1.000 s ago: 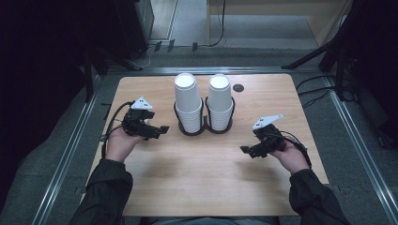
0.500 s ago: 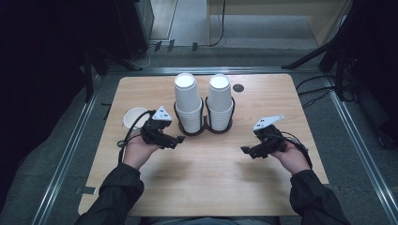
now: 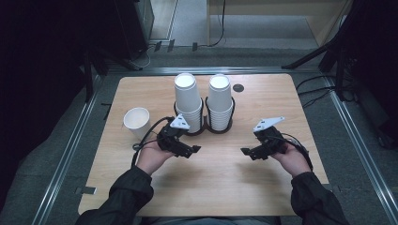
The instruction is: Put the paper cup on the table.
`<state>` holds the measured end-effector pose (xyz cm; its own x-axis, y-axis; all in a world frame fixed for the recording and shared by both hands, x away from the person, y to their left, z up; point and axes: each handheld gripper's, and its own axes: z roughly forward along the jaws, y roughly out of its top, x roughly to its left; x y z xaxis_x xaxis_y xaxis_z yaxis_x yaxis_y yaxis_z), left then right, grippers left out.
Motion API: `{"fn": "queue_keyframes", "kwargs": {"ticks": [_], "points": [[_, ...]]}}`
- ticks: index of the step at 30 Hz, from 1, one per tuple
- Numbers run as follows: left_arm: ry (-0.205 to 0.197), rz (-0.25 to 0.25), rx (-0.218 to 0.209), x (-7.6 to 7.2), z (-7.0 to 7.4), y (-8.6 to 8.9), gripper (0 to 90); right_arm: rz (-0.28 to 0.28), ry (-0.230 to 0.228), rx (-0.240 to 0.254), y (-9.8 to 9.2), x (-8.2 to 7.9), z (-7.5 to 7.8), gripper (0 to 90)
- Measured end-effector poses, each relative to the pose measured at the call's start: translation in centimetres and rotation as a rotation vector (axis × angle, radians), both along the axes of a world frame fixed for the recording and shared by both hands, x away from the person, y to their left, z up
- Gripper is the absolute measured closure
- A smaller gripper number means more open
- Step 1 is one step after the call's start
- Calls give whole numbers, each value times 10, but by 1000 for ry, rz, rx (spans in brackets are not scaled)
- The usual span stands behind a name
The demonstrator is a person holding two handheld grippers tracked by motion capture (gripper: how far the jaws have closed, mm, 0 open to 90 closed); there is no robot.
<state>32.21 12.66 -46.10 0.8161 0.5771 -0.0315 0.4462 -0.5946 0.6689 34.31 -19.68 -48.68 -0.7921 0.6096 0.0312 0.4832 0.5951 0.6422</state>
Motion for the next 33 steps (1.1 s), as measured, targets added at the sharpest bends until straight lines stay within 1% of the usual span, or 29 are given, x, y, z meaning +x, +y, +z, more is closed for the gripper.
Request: {"fn": "queue_keyframes", "kwargs": {"ticks": [2,6,7,10,12,13,17,18,22,25,27,30,33], "points": [[3,-20,4,-1,-2,-6,167,1,-1,-3,0,-1,-1,147],[11,-37,21,-1,-7,-13,167,3,4,-3,2,-3,-1,147],[10,-40,21,-1,-7,-14,167,5,2,-2,2,-3,-1,147],[28,-44,-10,0,-9,-19,167,9,2,-3,4,-5,-2,147],[24,-50,-14,1,-10,-23,167,8,2,-6,6,-7,-2,147],[17,-51,-7,2,-10,-25,167,8,0,-6,6,-7,-2,147],[15,-57,0,3,-14,-31,167,14,0,-6,8,-11,-2,147],[14,-59,3,4,-15,-31,167,11,3,-5,8,-12,-2,147],[30,-70,-10,4,-17,-35,167,10,-3,0,8,-13,-2,147],[32,-78,-3,5,-18,-36,167,8,2,1,8,-15,-2,147],[30,-84,9,5,-18,-37,167,10,2,3,8,-16,-2,147],[29,-81,11,6,-19,-37,167,11,1,0,8,-17,-3,147],[33,-78,5,6,-19,-36,167,12,-1,-2,8,-17,-3,147]]}}
